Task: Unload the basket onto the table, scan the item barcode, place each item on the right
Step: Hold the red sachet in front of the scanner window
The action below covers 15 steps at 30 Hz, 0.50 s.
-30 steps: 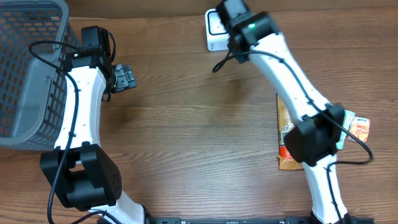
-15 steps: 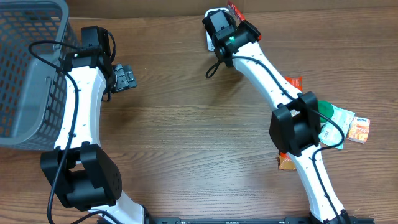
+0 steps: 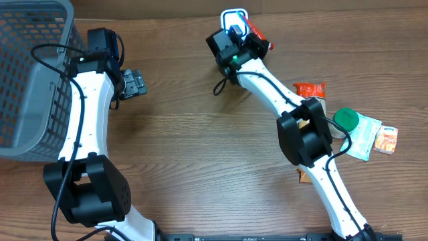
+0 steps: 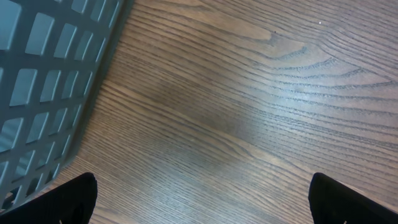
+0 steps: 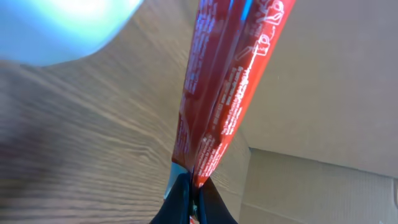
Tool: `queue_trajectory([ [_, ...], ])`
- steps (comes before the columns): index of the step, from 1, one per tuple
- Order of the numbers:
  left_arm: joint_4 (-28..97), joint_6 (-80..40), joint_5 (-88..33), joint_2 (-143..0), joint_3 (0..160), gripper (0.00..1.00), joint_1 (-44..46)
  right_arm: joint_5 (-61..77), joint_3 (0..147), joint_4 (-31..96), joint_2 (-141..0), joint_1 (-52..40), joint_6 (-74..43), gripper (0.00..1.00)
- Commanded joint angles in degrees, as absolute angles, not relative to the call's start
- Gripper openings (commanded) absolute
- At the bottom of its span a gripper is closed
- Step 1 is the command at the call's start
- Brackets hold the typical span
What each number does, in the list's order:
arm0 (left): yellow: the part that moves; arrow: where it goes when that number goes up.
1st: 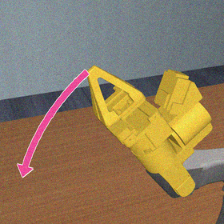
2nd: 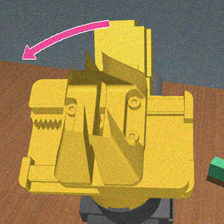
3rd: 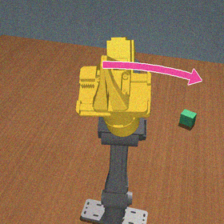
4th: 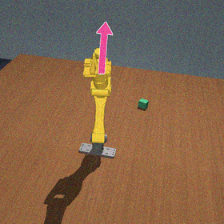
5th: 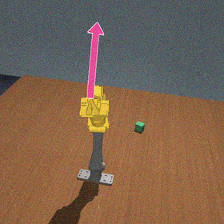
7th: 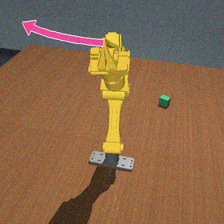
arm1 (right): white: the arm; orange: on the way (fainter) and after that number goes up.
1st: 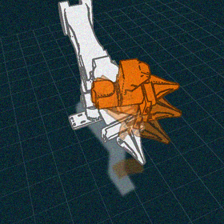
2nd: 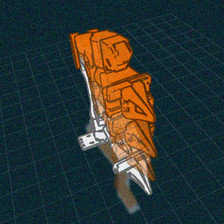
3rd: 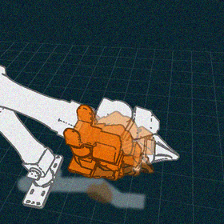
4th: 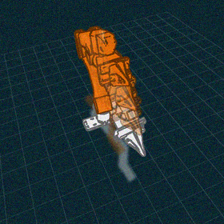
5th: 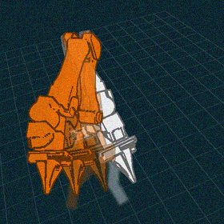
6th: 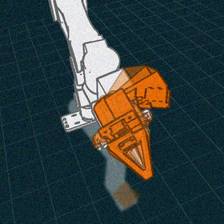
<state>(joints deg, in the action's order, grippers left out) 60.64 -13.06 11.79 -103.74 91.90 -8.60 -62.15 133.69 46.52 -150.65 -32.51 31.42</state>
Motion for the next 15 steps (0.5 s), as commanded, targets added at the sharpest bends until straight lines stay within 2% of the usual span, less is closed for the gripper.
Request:
queue_trajectory([
  [1,60.6,-12.4,11.5,-103.3,92.9,1.0,-8.2,-64.3,129.1,44.8,-150.8,-32.6,32.0,0.04],
  [11,60.6,-12.4,11.5,-103.3,92.9,1.0,-8.2,-70.6,124.7,38.3,-150.8,-33.0,32.4,0.04],
  [15,60.6,-12.4,11.5,-103.3,92.9,1.0,-8.2,-73.3,124.7,34.5,-150.8,-33.1,38.4,0.03],
])
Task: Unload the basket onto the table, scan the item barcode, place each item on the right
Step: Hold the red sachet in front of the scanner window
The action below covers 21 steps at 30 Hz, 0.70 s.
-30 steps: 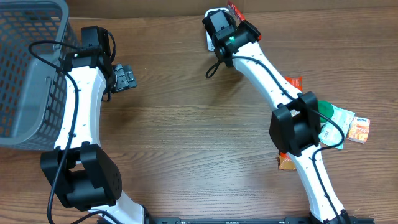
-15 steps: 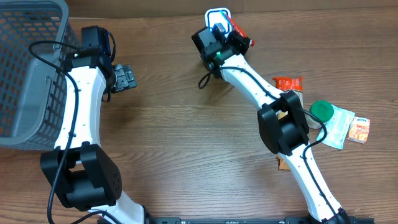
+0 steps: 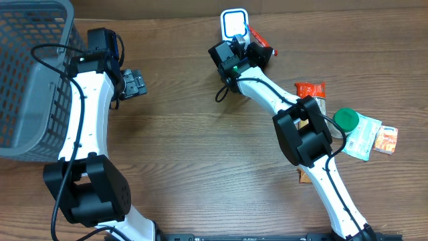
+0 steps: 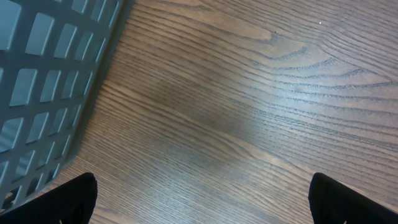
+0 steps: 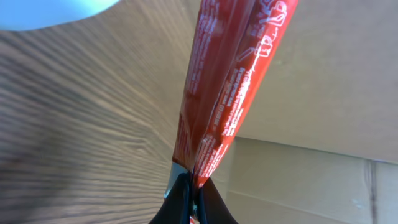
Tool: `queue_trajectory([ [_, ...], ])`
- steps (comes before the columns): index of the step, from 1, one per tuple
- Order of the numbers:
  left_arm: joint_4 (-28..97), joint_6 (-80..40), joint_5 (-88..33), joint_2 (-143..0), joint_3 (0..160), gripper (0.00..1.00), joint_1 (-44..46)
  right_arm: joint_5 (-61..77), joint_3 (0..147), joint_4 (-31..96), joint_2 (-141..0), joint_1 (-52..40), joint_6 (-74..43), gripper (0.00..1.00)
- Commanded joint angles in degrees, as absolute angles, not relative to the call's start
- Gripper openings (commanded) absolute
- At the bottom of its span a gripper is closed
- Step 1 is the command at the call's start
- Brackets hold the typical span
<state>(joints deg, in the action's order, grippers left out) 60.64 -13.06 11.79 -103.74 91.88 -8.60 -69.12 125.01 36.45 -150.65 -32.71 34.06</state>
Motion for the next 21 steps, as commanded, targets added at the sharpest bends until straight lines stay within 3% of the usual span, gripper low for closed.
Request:
queue_trajectory([
  [1,60.6,-12.4,11.5,-103.3,92.9,1.0,-8.2,-74.0,124.8,32.9,-150.8,-33.1,39.7,0.04],
  [10,60.6,-12.4,11.5,-103.3,92.9,1.0,-8.2,-74.2,124.8,20.6,-150.8,-34.4,49.8,0.04],
  [21,60.6,-12.4,11.5,-103.3,92.9,1.0,-8.2,-66.3,124.8,27.7,-150.8,-35.7,49.3,0.03],
])
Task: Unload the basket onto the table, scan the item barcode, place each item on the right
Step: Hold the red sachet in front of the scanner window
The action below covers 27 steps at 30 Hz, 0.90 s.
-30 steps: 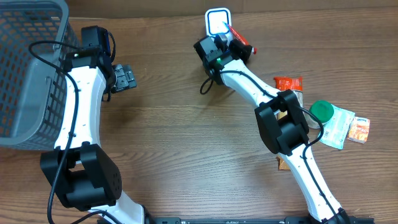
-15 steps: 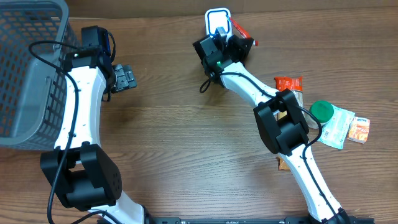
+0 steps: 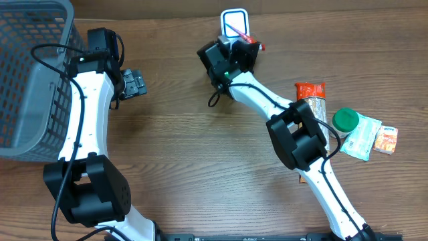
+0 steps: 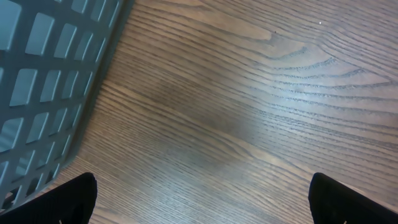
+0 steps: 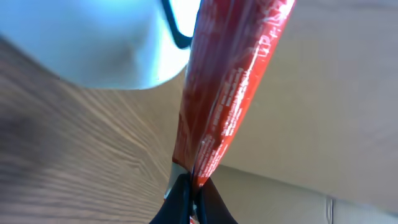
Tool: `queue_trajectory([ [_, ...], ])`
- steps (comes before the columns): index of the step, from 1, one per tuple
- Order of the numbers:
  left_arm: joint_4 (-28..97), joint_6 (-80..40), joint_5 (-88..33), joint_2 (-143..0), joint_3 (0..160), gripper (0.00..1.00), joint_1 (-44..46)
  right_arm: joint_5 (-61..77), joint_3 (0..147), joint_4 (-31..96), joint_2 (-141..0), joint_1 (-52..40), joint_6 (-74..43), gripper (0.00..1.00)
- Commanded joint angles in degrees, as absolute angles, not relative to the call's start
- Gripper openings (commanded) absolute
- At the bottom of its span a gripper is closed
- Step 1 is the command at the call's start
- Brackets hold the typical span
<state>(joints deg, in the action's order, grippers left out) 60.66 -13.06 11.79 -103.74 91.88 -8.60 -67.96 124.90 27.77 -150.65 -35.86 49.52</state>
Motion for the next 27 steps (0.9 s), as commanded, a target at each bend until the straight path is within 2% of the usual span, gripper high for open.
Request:
queue_trajectory([
  [1,60.6,-12.4,11.5,-103.3,92.9,1.0,-8.2,-66.3,124.8,27.8,-150.8,-35.7,49.3,0.03],
  [9,60.6,-12.4,11.5,-103.3,92.9,1.0,-8.2,-66.5,124.8,27.8,-150.8,-35.7,49.4,0.04],
  [13,60.6,-12.4,11.5,-103.3,92.9,1.0,-8.2,-72.9,124.8,25.4,-150.6,-35.7,49.0,0.04],
  [16,60.6,-12.4,11.5,-103.3,92.9,1.0,-8.2,-75.0,124.8,24.9,-148.2,-35.8,43.7,0.03],
  [23,60.6,-12.4,11.5,-103.3,92.9,1.0,-8.2,-74.9,124.8,32.5,-138.8,-37.2,34.9,0.03],
  [27,60.6,-12.4,11.5,-103.3,92.9,1.0,-8.2,-73.7,124.8,42.5,-132.0,-38.8,21.9,0.03],
])
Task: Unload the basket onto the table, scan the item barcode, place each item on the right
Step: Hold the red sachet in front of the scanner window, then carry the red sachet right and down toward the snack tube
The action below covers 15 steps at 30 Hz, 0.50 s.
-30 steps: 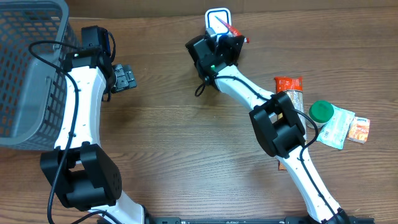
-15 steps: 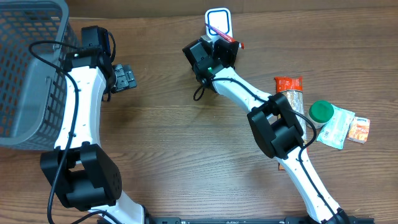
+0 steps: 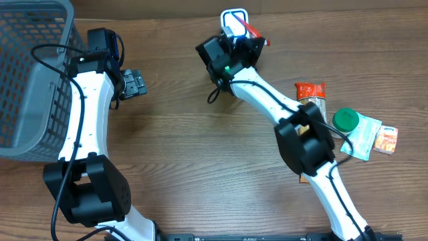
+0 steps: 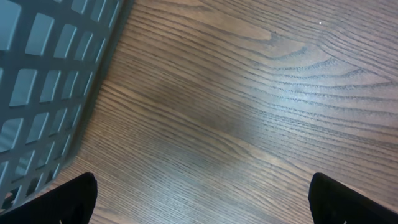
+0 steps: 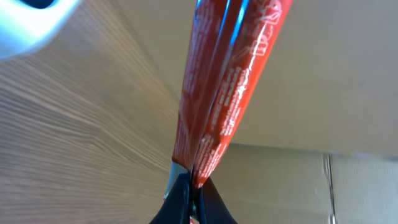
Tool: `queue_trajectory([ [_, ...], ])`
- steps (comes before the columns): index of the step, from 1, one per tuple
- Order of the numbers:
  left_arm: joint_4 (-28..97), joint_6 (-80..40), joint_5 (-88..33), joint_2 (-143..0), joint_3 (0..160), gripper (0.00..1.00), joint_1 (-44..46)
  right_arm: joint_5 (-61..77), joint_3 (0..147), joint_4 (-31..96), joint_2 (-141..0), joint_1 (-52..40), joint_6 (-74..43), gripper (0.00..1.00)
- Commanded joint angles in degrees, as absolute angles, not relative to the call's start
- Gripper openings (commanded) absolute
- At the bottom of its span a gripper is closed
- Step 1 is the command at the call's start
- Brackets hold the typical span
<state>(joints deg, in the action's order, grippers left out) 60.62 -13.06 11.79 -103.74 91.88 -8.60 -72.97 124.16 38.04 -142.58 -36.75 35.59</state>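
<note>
My right gripper (image 3: 242, 41) is shut on the end of a long red packet (image 3: 255, 29) with white print. It holds the packet up at the far edge of the table, just right of the white, blue-rimmed scanner (image 3: 234, 17). In the right wrist view the red packet (image 5: 227, 81) rises from the shut gripper (image 5: 194, 185), and only a corner of the scanner (image 5: 28, 15) shows at top left. My left gripper (image 3: 136, 84) hangs open over bare wood beside the basket, its dark fingertips (image 4: 74, 198) wide apart.
A grey mesh basket (image 3: 30, 73) stands at the far left and also shows as a grid wall (image 4: 43, 81) in the left wrist view. At the right lie an orange packet (image 3: 309, 89), a green lid (image 3: 346, 119), a pale pouch (image 3: 363, 137) and a small orange box (image 3: 386, 138).
The red packet lay across the scanner's face; now it is off to the scanner's right edge. The right wrist has turned, so the scanner has almost left its view. The left arm is unchanged.
My right gripper held the red packet just right of the scanner at the first two moments. Then the packet was over the scanner's face. Now it is back at the scanner's right side, still gripped. The left arm stayed open and still throughout.
</note>
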Motion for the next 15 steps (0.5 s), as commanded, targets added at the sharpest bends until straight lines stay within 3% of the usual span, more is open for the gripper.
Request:
queue_trajectory([
  [1,60.6,-12.4,11.5,-103.3,92.9,1.0,-8.2,-71.6,124.8,46.9,-130.2,-39.1,17.4,0.03],
  [9,60.6,-12.4,11.5,-103.3,92.9,1.0,-8.2,-39.0,124.8,79.6,-121.6,-36.6,-18.8,0.04],
  [15,60.6,-12.4,11.5,-103.3,92.9,1.0,-8.2,-18.7,121.4,90.1,-121.6,-28.8,-24.4,0.04],
])
